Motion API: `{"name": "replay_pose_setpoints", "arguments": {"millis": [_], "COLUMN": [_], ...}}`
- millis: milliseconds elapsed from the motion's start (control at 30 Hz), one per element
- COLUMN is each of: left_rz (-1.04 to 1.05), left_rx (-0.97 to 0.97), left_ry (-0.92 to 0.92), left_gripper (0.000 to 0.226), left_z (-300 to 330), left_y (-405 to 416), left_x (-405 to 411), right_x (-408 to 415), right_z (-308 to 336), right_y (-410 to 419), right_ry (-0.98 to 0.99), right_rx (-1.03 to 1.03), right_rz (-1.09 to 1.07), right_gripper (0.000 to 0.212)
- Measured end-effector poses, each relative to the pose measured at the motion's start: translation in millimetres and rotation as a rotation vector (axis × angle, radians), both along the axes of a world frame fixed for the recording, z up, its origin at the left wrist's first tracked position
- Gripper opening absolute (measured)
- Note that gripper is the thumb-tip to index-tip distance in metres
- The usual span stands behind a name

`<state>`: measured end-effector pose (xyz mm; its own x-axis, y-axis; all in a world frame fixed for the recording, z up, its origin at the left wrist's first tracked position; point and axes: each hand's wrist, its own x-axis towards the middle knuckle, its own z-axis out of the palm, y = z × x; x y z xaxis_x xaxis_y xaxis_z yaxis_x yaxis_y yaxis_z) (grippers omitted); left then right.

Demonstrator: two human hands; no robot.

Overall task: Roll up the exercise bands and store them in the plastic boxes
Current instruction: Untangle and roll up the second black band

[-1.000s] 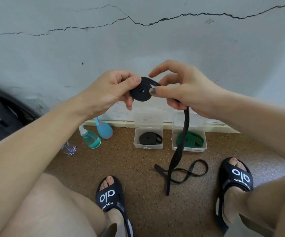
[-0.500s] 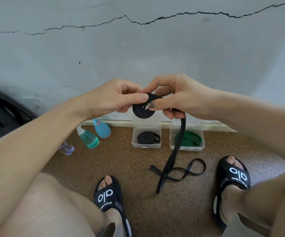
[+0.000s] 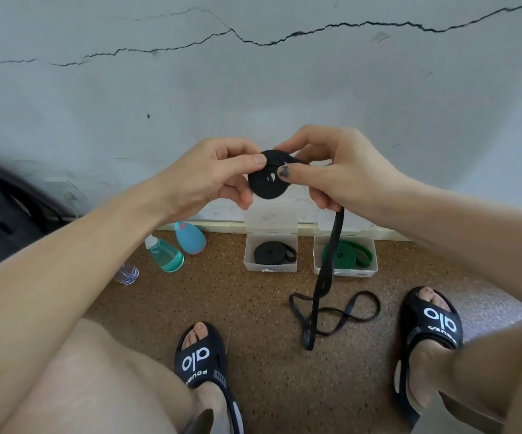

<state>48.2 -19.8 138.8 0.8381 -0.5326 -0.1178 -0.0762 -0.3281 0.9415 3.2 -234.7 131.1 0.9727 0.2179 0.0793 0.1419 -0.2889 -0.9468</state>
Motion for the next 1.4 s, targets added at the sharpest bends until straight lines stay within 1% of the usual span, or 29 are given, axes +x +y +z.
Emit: {"name": "replay_pose_setpoints", "arguments": {"millis": [67, 133, 233, 333, 467, 567, 600, 633, 700, 733, 833, 900, 933, 1000, 1067, 1167, 1300, 1333, 1400], "left_rz": [-0.085, -0.147, -0.148, -0.052, 0.017, -0.007, -0.036, -0.078, -0.171, -0.19, -0.149, -0.09, -0.057, -0.015, -0.006, -0.033, -0.172, -0.176, -0.157], "left_rx": [0.125, 0.174, 0.118, 0.085, 0.025, -0.002, 0.019, 0.076, 0.215, 0.242, 0.154, 0.109, 0.086, 0.035, 0.009, 0.025, 0.214, 0.215, 0.154], "left_ry": [-0.058, -0.042, -0.052, -0.112, -0.112, -0.012, 0.008, -0.012, -0.103, -0.115, -0.097, -0.145, -0.153, -0.113, -0.044, 0.045, -0.091, -0.08, -0.069], "left_gripper": [0.023, 0.028, 0.024, 0.025, 0.021, 0.021, 0.02, 0.02, 0.022, 0.024, 0.026, 0.025, 0.027, 0.03, 0.025, 0.021, 0.041, 0.041, 0.036], "left_z": [3.0, 4.5, 4.4, 3.7, 1.2, 1.2, 2.6, 4.7, 7.3, 7.1, 5.9, 4.0, 2.8, 0.5, -1.3, 1.7, 5.6, 5.0, 4.2], "left_y": [0.3, 1.9, 5.6, 8.3, 6.1, 5.1, 6.2, 7.2, 6.7, 5.7, 5.3, 8.0, 8.8, 7.4, 2.9, 0.5, 2.4, 2.7, 3.4], "left_x": [-0.1, 0.2, 0.6, 2.4, 1.6, 0.5, 0.3, -0.4, -2.2, -2.4, -2.3, -0.1, 0.8, 0.9, -1.1, -2.3, 0.1, -0.2, -1.5], "right_x": [-1.0, -1.3, 0.2, 1.3, 0.9, 2.4, 2.5, 2.1, -0.1, -0.9, -0.8, 0.8, 1.2, 1.6, 1.8, 2.6, 0.4, -0.4, -0.4], "right_z": [0.4, 1.6, 4.9, 5.9, 1.7, 1.1, 1.0, 1.1, 1.6, 1.9, 5.0, 8.4, 9.2, 8.7, 6.8, 5.7, 6.5, 6.5, 7.6], "right_y": [1.7, 3.9, 4.0, 1.4, 4.4, 5.6, 5.1, 4.8, 5.5, 6.5, 5.9, 1.1, -0.7, -1.6, 1.1, 3.8, 4.7, 5.6, 5.3], "right_ry": [0.037, 0.077, 0.13, 0.096, 0.044, 0.063, 0.083, 0.106, 0.139, 0.146, 0.155, 0.115, 0.089, 0.063, 0.05, 0.055, 0.141, 0.15, 0.147], "right_rx": [-0.032, -0.049, 0.043, 0.085, 0.08, 0.129, 0.124, 0.106, 0.049, 0.029, 0.046, 0.029, 0.016, 0.039, 0.067, 0.088, 0.032, 0.015, 0.021], "right_rz": [0.08, 0.154, 0.165, 0.102, 0.046, 0.033, 0.058, 0.097, 0.188, 0.218, 0.201, 0.143, 0.116, 0.083, 0.068, 0.076, 0.229, 0.251, 0.234], "right_gripper": [0.01, 0.01, 0.021, 0.033, 0.03, 0.024, 0.024, 0.024, 0.022, 0.023, 0.032, 0.038, 0.037, 0.032, 0.028, 0.024, 0.022, 0.023, 0.029]}}
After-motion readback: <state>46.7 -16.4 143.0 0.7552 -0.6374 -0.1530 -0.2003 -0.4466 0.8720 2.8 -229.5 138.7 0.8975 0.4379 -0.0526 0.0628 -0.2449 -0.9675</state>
